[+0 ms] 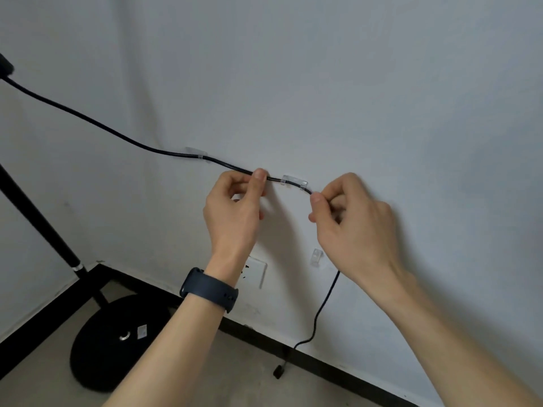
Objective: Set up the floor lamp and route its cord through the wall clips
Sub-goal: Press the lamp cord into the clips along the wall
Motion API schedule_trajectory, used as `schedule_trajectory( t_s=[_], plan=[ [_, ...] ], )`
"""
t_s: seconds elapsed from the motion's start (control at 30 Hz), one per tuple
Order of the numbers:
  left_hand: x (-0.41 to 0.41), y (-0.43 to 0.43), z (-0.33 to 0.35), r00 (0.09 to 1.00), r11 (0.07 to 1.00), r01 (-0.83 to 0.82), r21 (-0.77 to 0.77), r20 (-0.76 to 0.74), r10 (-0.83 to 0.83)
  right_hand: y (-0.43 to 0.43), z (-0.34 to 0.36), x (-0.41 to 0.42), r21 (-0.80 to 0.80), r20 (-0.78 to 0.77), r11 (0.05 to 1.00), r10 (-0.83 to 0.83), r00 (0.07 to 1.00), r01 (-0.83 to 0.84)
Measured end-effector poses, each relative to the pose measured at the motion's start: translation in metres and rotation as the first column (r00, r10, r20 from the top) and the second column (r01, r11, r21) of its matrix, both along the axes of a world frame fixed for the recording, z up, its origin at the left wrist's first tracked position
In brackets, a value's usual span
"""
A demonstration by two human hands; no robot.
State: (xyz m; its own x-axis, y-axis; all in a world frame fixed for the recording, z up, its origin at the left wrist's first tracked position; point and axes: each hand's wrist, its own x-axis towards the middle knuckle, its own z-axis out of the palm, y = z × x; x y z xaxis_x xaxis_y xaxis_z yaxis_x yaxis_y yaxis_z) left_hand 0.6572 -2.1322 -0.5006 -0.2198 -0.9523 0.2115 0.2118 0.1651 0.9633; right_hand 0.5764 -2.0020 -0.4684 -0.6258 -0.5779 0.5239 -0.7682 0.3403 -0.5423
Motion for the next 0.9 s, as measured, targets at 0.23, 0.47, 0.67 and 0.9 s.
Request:
schedule_trajectory(
  t_s=[0.23, 0.47, 0.67, 0.9],
  plan=[
    [0.002, -0.003, -0.001, 1.000, 0.999, 0.020, -0.038, 0.025, -0.019, 0.011, -0.042, 0.004, 0.111, 0.310, 0.983, 0.107, 0.945, -0.148],
    [0.002, 0.010, -0.014, 0.980, 0.979, 0.194, -0.055, 0.055, -0.191, 0.033, -0.104, 0.028, 0.106, 0.648, 0.933, 0.197, 0.736, -0.344],
    [0.007, 0.037, -0.049, 0.812, 0.812, 0.542, -0.217, 0.385, -0.439, 0.051, -0.117, 0.015, 0.144, 0.640, 0.932, 0.168, 0.750, -0.332],
    [0.010, 0.023, -0.060, 0.872, 0.904, 0.406, -0.130, 0.352, -0.341, 0.053, -0.124, -0.007, 0.217, 0.411, 0.948, 0.128, 0.903, -0.233]
  ],
)
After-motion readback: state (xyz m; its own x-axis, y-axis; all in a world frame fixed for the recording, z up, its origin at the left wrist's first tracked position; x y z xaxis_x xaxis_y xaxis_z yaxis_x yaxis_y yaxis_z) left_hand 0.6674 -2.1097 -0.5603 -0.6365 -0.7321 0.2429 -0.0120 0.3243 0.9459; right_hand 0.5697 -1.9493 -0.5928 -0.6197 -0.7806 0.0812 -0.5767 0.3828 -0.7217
